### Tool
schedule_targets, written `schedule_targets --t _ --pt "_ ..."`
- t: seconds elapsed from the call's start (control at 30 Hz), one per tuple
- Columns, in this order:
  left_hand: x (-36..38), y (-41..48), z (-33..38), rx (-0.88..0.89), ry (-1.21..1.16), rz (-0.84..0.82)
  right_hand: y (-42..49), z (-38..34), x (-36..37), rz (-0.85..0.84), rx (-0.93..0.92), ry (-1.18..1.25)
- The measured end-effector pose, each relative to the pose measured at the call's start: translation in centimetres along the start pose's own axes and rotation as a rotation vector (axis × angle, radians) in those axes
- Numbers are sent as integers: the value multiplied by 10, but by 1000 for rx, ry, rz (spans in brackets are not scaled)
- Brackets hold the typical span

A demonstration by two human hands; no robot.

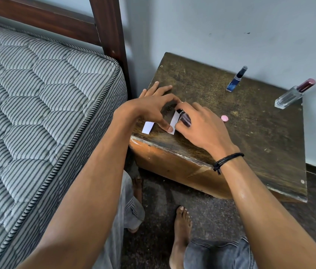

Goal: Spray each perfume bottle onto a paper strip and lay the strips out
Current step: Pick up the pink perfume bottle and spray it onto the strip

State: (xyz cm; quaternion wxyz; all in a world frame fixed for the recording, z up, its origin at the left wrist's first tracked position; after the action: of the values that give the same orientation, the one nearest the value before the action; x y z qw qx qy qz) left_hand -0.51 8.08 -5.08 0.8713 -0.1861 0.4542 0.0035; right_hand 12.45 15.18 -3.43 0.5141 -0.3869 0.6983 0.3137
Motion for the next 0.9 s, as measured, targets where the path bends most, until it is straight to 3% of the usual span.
schedule_targets --t 0.57,0.9 --pt "0 -1 1 -6 -4 1 -1 -3 1 5 12 -12" --pt "-5 -7 -1 -8 -58 3 6 11 -11 -67 107 273"
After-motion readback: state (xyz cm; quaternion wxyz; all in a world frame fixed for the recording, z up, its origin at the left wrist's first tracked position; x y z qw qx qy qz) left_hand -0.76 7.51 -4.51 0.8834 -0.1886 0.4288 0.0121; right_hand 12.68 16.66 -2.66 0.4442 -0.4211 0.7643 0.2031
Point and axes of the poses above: each hand's wrist, its own y-axis towards the middle knuckle, its own x-axis out of the palm, z = x × y, the point moved 7 cm from there along y, towards the middle knuckle, and after that the axes turned 7 degrees about x, right-handed, at the moved point
